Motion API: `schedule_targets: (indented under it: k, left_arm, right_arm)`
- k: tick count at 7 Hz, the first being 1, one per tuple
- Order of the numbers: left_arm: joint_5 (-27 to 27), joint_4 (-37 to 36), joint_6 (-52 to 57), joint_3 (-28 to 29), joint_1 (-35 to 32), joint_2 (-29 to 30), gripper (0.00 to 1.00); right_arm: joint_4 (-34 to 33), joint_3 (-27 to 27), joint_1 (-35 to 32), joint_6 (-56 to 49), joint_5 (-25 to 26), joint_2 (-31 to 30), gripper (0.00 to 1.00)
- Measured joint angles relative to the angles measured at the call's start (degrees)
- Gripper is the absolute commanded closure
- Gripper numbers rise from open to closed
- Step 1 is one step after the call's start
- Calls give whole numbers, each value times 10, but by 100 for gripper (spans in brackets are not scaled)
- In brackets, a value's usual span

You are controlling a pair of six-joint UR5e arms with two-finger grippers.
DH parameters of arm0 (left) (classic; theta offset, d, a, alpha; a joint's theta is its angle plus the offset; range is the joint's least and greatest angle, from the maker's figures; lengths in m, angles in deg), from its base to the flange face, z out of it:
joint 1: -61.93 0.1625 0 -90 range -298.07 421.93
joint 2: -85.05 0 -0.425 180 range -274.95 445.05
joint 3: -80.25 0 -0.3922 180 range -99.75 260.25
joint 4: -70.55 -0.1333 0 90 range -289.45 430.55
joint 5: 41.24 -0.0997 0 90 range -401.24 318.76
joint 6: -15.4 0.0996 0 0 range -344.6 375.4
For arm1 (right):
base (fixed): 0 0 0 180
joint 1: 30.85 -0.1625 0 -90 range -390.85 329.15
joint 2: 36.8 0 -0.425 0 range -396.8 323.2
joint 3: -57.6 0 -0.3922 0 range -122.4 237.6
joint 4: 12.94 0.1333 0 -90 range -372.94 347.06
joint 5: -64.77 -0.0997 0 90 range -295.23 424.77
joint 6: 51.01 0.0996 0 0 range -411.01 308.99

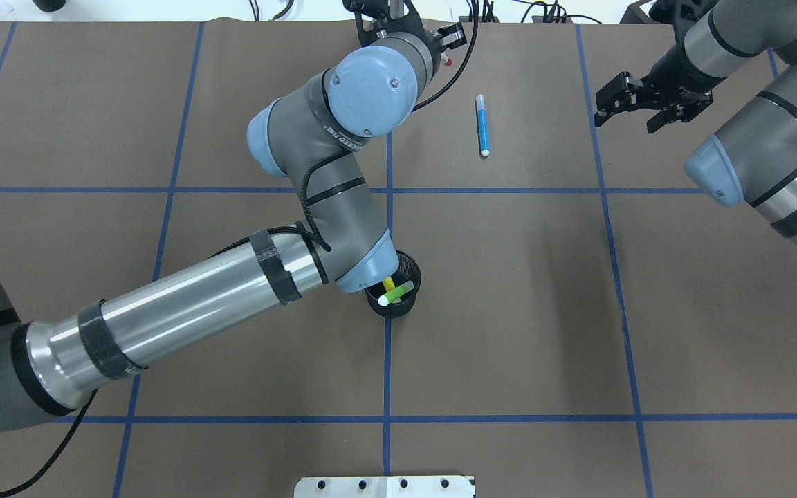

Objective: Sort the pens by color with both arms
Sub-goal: 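Place the red-capped marker on the table beside the blue highlighter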

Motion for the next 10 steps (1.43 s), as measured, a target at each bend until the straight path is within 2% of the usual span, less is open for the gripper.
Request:
schedule_targets:
  k: [3,5,8,9,10]
  left_arm:
    - [-32,60,0,168,2,64,100]
    - [-37,94,-1,238,5,87,100]
    - [-42,102,-1,258,16,99,100]
    - [-47,102,-1,259,23,102,97]
    - [-50,102,-1,259,28,104,88]
  right_arm:
    - [1,0,-2,-2,-4,-7,0]
    - [2,-1,-2,-2,-4,-9,0]
    - [3,-3,0,-2,-3,-8,0]
    - [3,-4,1,-2,-3,-8,0]
    - [3,-6,1,-2,-2,-8,0]
